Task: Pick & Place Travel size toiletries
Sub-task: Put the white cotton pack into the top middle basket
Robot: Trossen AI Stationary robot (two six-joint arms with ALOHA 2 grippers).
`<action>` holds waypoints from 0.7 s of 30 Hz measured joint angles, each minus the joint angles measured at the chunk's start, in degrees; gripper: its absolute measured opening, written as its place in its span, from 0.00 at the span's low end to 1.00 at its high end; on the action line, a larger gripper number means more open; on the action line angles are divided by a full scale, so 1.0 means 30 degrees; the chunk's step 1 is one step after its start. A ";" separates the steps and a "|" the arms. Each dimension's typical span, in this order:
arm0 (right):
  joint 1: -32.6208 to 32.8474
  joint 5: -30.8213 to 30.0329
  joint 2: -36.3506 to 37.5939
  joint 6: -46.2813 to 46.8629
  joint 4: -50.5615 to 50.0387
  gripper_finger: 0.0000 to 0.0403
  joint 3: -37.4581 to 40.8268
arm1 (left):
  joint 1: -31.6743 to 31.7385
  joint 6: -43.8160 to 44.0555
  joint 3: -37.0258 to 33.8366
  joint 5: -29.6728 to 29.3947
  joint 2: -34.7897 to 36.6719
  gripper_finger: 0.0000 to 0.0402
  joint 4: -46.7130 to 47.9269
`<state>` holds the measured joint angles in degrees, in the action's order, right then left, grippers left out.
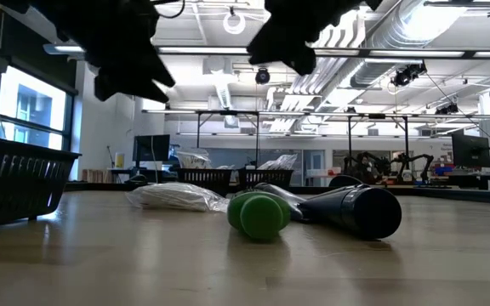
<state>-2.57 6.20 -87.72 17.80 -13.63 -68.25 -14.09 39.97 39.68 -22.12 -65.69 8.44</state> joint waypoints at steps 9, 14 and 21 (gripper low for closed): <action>0.0247 0.0081 -0.1074 -0.0013 -0.0087 0.23 -0.0010 | -0.0314 0.0669 0.0000 0.0337 -0.0029 0.42 0.2106; 0.0220 0.0079 -0.1381 -0.0003 -0.0303 0.23 0.0015 | -0.0312 -0.2158 0.0000 0.1200 -0.0029 0.42 0.2649; 0.0198 0.0421 -0.1545 0.0496 -0.1290 0.23 0.0022 | -0.0312 -0.3333 0.0000 0.1680 -0.0049 0.42 0.3835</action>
<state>-1.98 7.46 -92.36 19.29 -17.50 -68.18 -15.03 29.97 39.68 -17.08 -65.84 19.95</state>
